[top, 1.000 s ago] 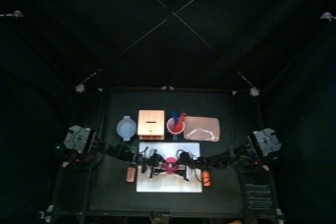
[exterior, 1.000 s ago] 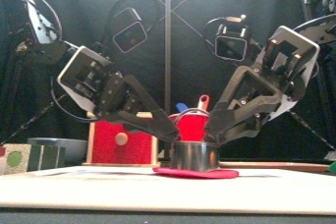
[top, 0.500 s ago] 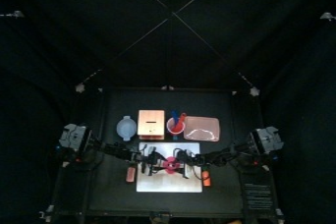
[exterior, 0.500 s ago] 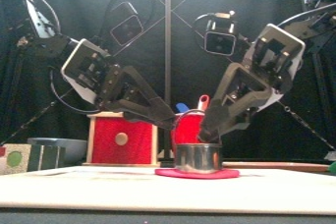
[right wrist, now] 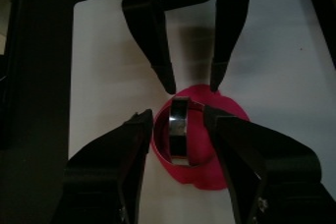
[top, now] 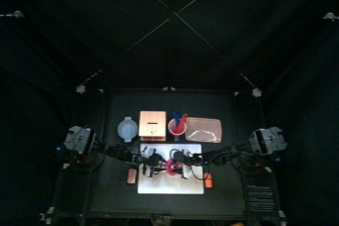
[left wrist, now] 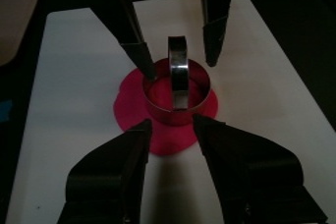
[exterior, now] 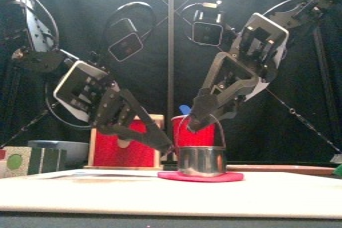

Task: Get the cutter from the drawer then cut the dough then place the extra dough in the bowl
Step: Cut the dough

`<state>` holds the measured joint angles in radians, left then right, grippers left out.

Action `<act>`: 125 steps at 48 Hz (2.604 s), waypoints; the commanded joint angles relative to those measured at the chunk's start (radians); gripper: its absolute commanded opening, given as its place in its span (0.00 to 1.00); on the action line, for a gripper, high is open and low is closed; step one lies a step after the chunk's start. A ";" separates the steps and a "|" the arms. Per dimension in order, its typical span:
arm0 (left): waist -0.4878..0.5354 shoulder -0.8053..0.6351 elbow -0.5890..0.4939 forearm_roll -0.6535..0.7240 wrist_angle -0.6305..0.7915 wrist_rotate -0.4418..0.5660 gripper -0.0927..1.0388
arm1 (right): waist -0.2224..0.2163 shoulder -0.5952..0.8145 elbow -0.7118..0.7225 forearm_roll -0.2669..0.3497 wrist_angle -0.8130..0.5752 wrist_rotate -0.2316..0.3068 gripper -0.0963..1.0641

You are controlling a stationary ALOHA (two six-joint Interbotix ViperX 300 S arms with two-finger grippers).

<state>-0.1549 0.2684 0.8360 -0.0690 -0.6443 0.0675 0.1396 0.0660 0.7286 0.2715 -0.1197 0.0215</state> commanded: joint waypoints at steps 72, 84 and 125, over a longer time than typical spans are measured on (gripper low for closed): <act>-0.003 0.098 -0.029 -0.037 -0.114 0.003 0.61 | -0.038 -0.014 -0.114 -0.014 0.224 0.006 0.67; -0.003 0.101 -0.028 -0.041 -0.112 0.003 0.61 | -0.037 -0.008 -0.133 -0.014 0.249 0.006 0.66; 0.000 0.103 -0.018 -0.058 -0.112 0.003 0.61 | -0.035 -0.008 -0.166 0.005 0.304 0.006 0.43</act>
<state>-0.1611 0.3774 0.8207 -0.1212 -0.7563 0.0690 0.1058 0.0813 0.5937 0.2730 0.1810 0.0291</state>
